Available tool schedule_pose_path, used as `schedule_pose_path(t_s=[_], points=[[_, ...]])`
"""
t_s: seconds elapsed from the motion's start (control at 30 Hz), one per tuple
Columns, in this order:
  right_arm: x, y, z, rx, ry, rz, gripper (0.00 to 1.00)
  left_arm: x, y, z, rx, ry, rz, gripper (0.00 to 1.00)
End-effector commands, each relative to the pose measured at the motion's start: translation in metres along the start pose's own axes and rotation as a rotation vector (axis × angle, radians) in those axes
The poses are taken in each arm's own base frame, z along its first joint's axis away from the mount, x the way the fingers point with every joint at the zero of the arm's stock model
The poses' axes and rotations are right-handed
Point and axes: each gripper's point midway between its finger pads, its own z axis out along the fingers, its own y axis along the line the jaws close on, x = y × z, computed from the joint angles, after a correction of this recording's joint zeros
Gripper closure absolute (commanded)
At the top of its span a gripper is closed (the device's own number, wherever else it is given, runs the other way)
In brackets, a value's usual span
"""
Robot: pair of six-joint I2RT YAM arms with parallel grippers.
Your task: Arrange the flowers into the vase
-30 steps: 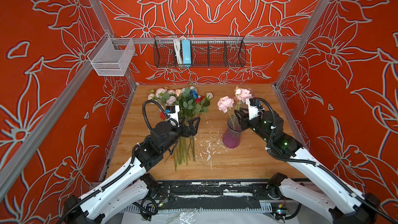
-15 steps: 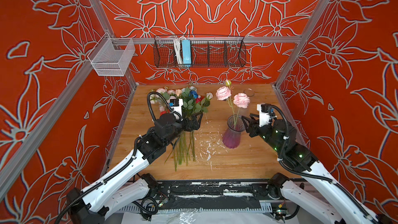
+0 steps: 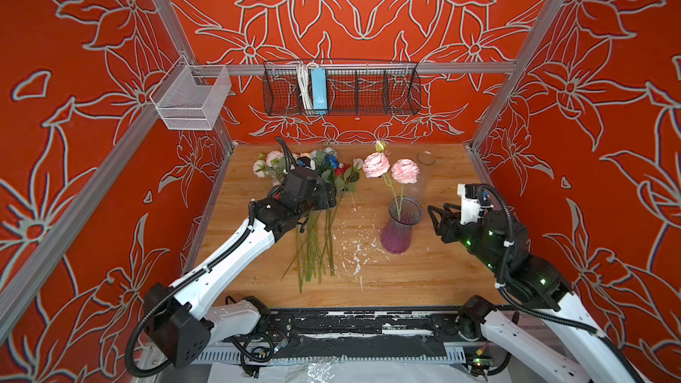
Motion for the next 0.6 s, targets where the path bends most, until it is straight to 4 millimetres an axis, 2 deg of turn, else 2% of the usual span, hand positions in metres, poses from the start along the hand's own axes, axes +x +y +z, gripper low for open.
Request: schedule_pose_path(t_s=[0.0, 0.13, 0.17, 0.23, 0.27, 0.33, 0.5, 0.57], points=[[-0.001, -0.013, -0.015, 0.061, 0.001, 0.045, 0.48, 0.023, 0.018, 0.011, -0.103, 0.139, 0.027, 0.27], [0.003, -0.022, -0.022, 0.091, -0.016, 0.059, 0.5, 0.036, 0.029, 0.04, -0.195, 0.241, 0.085, 0.35], [0.005, -0.024, -0.023, 0.095, -0.017, 0.06, 0.51, 0.039, 0.033, 0.05, -0.216, 0.268, 0.092, 0.4], [0.009, -0.026, -0.022, 0.102, -0.015, 0.071, 0.52, 0.043, 0.037, 0.069, -0.248, 0.316, 0.125, 0.6], [0.013, -0.028, -0.02, 0.106, -0.01, 0.076, 0.53, 0.045, 0.04, 0.079, -0.273, 0.342, 0.141, 0.66], [0.021, -0.029, -0.018, 0.104, 0.001, 0.086, 0.53, 0.048, 0.041, 0.098, -0.302, 0.397, 0.176, 0.71], [0.042, -0.037, -0.012, 0.131, 0.033, 0.12, 0.54, 0.072, 0.026, 0.133, -0.231, 0.509, 0.168, 0.74], [0.049, -0.039, -0.01, 0.134, 0.045, 0.122, 0.54, 0.08, 0.019, 0.142, -0.202, 0.525, 0.17, 0.7]])
